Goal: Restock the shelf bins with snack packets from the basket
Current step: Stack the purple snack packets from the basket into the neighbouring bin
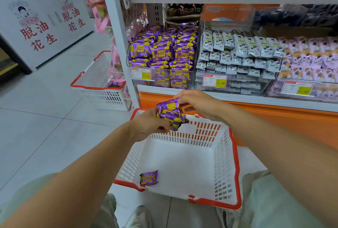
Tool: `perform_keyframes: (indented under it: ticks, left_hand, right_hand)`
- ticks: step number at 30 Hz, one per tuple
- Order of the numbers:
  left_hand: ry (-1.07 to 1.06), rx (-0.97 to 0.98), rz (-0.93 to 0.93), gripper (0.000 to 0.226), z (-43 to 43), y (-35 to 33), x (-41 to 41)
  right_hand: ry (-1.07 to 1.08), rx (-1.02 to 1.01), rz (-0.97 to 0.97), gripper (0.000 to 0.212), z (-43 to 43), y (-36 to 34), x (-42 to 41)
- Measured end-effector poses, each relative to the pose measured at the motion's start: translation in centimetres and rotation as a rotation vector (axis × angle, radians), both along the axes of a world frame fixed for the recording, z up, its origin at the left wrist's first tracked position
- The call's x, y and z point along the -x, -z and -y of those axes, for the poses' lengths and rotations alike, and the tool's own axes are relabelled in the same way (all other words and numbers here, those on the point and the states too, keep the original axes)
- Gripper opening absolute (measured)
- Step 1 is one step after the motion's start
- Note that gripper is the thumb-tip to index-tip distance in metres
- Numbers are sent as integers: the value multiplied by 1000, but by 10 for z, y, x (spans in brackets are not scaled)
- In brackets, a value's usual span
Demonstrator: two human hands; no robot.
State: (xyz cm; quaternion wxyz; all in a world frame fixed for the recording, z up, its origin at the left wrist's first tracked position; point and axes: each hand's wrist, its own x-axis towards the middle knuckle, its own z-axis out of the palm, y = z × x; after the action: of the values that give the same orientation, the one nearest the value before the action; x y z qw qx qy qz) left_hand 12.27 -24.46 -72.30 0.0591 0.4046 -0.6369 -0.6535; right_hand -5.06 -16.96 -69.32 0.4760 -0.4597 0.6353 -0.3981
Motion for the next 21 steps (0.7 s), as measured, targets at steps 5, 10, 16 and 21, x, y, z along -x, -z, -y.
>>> perform_keyframes:
  ticks: [5, 10, 16, 21]
  left_hand:
    - [-80, -99, -117, 42, 2, -3, -2]
    - [-120, -81, -134, 54, 6, -1, -3]
    - [-219, 68, -152, 95, 6, 1, -1]
    - [-141, 95, -114, 85, 7, 3, -1]
  right_hand:
    - [-120, -134, 180, 45, -2, 9, 0]
    - [-103, -69, 145, 34, 0, 13, -1]
    - [-65, -54, -64, 39, 0, 8, 7]
    - [-72, -47, -127, 33, -4, -3, 1]
